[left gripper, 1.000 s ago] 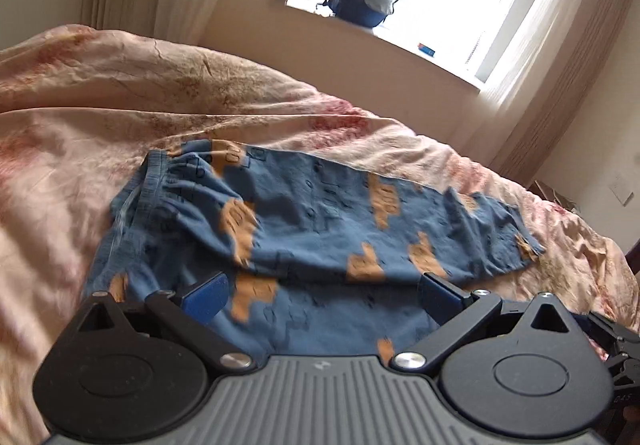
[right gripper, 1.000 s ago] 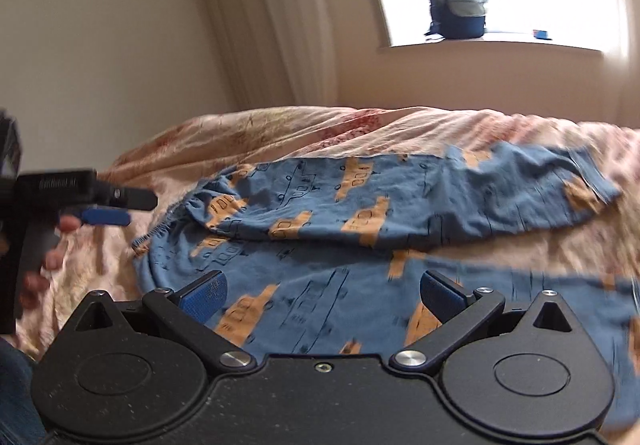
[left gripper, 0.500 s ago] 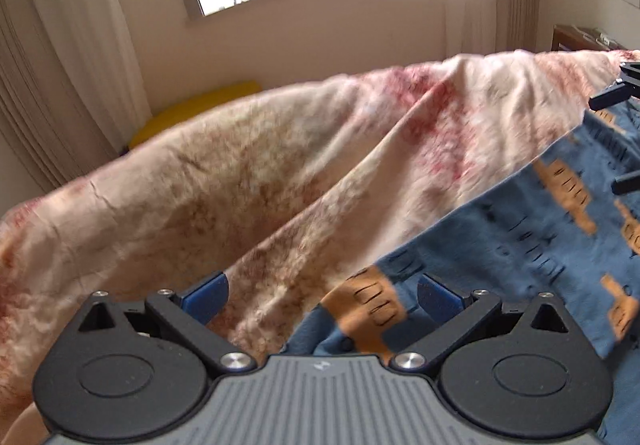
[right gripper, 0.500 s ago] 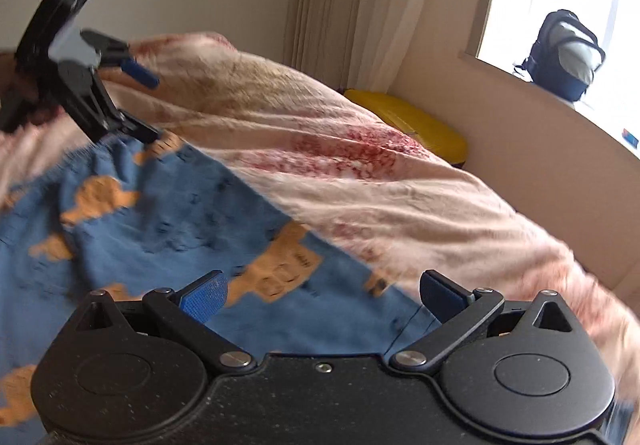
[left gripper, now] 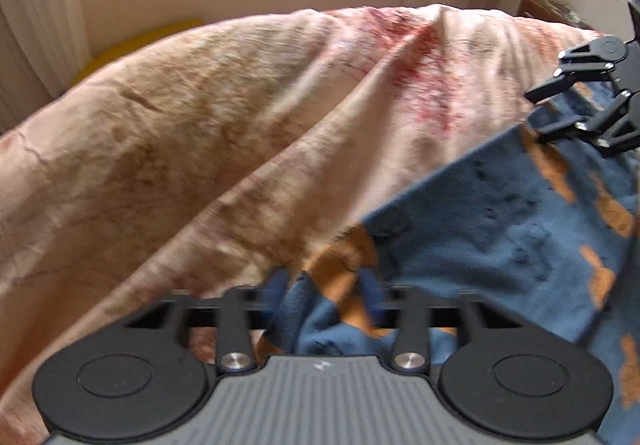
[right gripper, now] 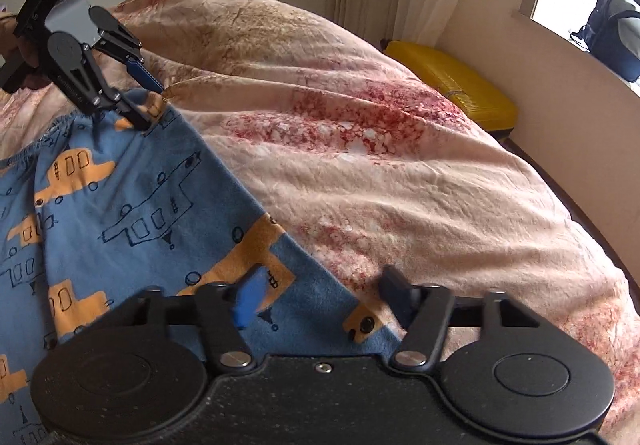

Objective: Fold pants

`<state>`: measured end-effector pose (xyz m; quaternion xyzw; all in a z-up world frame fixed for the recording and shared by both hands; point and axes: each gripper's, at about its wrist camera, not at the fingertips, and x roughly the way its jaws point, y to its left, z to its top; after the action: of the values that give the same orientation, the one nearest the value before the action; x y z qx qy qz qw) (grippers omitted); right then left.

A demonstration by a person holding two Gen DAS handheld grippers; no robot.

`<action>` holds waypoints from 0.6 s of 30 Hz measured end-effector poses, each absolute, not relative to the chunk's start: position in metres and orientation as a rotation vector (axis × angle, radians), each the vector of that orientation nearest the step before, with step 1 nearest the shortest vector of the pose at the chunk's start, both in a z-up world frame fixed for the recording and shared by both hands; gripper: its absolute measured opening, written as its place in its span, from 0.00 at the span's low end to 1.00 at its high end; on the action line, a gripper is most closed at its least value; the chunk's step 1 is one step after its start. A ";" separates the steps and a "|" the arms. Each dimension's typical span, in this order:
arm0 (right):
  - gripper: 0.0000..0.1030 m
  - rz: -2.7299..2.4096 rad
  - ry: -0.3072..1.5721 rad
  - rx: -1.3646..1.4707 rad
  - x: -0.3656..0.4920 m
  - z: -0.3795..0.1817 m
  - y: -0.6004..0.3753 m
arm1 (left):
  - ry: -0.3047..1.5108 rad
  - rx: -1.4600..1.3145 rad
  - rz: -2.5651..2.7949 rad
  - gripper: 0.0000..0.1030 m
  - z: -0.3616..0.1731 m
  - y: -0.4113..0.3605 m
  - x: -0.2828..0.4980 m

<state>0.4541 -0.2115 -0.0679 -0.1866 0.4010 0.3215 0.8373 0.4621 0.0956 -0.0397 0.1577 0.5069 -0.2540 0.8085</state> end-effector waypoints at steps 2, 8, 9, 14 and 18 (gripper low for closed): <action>0.23 0.688 0.868 -0.415 0.449 -0.068 -0.209 | 1.090 0.352 -0.516 0.14 -0.037 0.091 0.457; 0.01 0.610 0.815 -0.502 0.432 -0.063 -0.198 | 0.934 0.394 -0.412 0.02 -0.010 0.084 0.428; 0.01 0.597 0.792 -0.515 0.430 -0.059 -0.197 | 0.892 0.394 -0.386 0.02 -0.003 0.083 0.423; 0.00 0.478 0.637 -0.553 0.442 -0.029 -0.191 | 0.699 0.405 -0.278 0.02 0.027 0.082 0.415; 0.00 0.433 0.621 -0.534 0.480 -0.025 -0.180 | 0.717 0.402 -0.228 0.02 0.017 0.081 0.443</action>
<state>0.4799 -0.1805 -0.0255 -0.2573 0.2997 0.2090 0.8946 0.4433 0.0807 0.0171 0.1952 0.3476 -0.1105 0.9104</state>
